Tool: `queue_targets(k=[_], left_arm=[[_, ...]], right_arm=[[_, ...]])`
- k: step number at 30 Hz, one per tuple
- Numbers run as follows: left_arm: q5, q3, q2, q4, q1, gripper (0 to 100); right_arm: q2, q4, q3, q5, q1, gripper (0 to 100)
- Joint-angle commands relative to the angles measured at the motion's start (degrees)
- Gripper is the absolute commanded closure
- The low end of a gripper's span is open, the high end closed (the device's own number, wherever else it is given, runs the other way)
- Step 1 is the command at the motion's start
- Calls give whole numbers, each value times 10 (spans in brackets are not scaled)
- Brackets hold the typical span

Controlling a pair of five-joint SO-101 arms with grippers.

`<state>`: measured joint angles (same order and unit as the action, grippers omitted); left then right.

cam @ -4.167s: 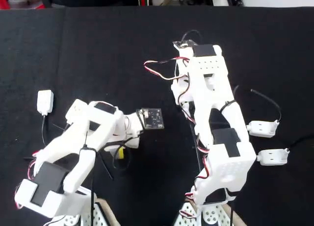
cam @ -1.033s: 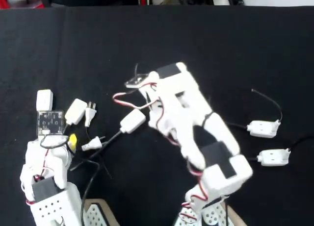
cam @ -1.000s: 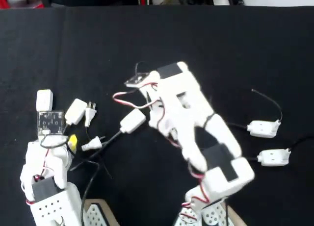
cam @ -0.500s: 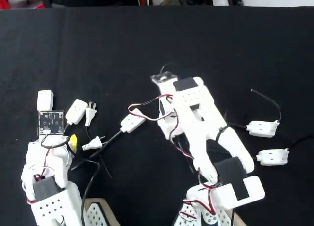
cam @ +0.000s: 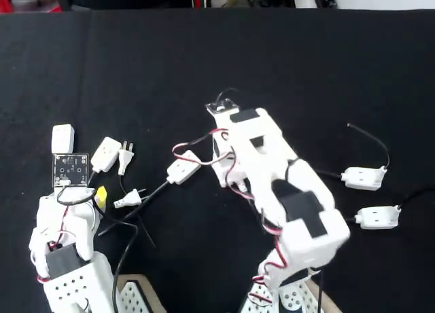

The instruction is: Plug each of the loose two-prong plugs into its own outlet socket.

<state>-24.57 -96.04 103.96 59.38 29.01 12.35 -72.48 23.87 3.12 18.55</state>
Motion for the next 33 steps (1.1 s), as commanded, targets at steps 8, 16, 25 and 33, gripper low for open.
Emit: queue_targets(k=[8,16,25,33], left_arm=[[-30,-10,3,-13,1,718],[-31,-10,3,-12,0,718],[-33,-11,3,-4,-8,718],[-33,-11,3,-2,-12,718]], right_arm=[[48,-66,-95,113,7,983],[-73,-81,-98,459,-9,986],[-54,0,-135,724,-17,984],[-42,-66,-136,722,0,774]])
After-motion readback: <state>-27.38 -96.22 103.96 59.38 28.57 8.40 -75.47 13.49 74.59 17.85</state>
